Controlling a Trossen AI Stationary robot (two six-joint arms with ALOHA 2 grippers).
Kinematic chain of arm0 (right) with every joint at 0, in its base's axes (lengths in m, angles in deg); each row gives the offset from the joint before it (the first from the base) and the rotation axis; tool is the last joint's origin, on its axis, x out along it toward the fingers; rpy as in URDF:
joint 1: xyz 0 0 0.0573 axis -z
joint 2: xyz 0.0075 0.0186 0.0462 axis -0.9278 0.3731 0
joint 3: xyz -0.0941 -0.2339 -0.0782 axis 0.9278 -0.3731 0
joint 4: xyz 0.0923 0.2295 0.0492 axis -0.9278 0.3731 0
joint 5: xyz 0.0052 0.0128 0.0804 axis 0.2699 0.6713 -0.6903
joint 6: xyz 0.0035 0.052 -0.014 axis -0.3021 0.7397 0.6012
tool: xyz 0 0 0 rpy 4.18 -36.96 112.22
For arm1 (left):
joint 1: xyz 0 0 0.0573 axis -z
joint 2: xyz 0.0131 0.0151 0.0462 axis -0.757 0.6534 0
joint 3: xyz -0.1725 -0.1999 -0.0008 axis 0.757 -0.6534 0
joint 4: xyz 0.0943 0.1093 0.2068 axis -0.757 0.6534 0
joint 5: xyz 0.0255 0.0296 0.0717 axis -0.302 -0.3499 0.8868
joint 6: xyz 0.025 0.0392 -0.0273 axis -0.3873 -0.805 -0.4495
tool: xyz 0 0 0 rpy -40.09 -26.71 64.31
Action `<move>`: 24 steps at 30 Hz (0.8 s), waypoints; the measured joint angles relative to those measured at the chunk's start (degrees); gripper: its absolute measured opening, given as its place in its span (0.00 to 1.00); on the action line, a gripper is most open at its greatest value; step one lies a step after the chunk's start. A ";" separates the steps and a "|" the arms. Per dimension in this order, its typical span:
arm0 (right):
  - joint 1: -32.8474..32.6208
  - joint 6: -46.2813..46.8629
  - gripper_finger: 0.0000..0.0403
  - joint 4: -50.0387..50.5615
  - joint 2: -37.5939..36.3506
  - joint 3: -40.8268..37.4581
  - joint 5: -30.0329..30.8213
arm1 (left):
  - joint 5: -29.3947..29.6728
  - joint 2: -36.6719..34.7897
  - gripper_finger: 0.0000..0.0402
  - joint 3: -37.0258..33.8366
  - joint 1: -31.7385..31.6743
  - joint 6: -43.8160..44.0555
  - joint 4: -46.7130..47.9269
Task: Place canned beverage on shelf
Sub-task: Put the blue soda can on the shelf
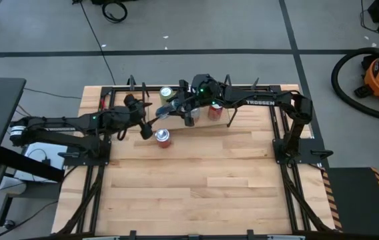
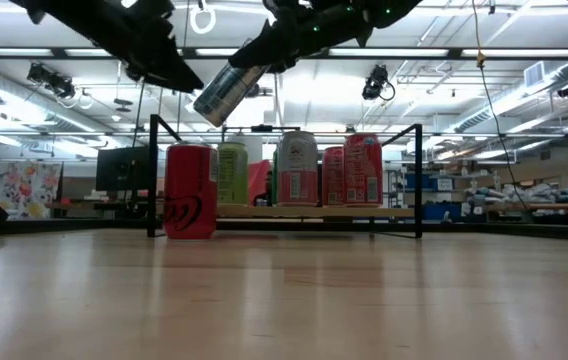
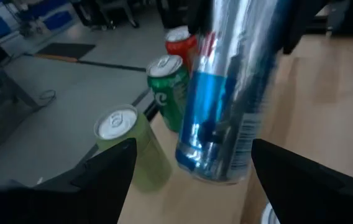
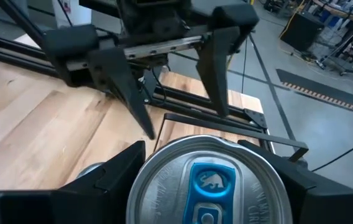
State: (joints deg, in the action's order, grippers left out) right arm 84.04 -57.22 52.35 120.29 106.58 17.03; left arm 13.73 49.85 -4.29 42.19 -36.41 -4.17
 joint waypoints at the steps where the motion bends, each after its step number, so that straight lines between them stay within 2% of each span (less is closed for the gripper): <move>1: 0.00 0.07 0.62 0.01 0.00 0.00 0.00 | -0.05 0.50 0.82 0.00 -0.47 0.00 -0.10; 6: 0.11 0.10 0.62 -0.02 0.00 0.00 0.50 | -3.77 4.51 0.82 -0.02 -1.28 -0.35 -2.30; 15: 0.63 1.34 0.62 -0.93 0.74 -0.07 0.52 | -3.79 11.51 0.82 0.02 -1.26 -2.83 -7.88; 24: 1.18 2.85 0.62 -3.43 2.82 -0.07 0.19 | -4.15 14.85 0.82 -0.02 -1.61 -2.53 -9.19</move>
State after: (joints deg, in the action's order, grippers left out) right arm 85.22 -54.37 48.92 123.11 106.51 17.22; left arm 9.58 64.70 -4.31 40.58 -38.95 -13.36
